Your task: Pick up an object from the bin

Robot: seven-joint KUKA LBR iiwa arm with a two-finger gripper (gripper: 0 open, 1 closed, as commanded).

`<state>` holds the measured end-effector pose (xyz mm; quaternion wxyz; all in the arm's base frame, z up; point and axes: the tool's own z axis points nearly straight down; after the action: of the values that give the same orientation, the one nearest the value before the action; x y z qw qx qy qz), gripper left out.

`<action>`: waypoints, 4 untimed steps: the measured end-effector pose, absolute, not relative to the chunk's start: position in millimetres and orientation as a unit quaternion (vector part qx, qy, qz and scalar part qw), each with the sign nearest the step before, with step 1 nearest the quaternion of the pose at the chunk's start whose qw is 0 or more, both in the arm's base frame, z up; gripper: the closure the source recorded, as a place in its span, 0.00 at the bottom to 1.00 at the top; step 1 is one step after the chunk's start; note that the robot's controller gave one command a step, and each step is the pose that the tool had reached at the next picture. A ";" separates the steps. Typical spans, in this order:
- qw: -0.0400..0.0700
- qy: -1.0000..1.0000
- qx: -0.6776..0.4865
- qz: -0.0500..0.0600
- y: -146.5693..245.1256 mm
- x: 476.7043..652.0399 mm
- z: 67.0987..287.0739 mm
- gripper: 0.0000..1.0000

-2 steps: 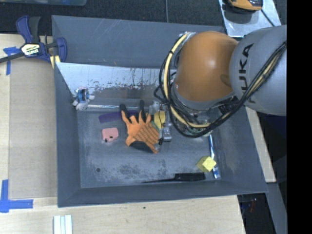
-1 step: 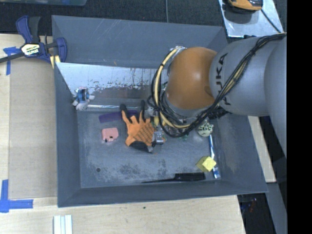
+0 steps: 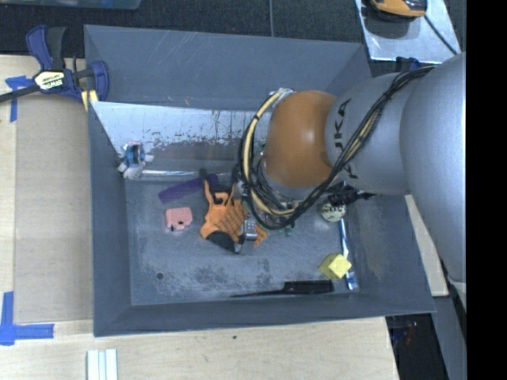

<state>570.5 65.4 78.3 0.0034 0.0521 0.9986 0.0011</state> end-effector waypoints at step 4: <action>0.016 0.999 0.047 0.003 80.9 584.0 74.9 1.00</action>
Offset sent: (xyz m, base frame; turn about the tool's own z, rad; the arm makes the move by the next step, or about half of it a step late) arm 0.0019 0.0067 -0.0083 0.0627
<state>584.0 80.9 74.9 0.0158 0.0474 0.9987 0.0029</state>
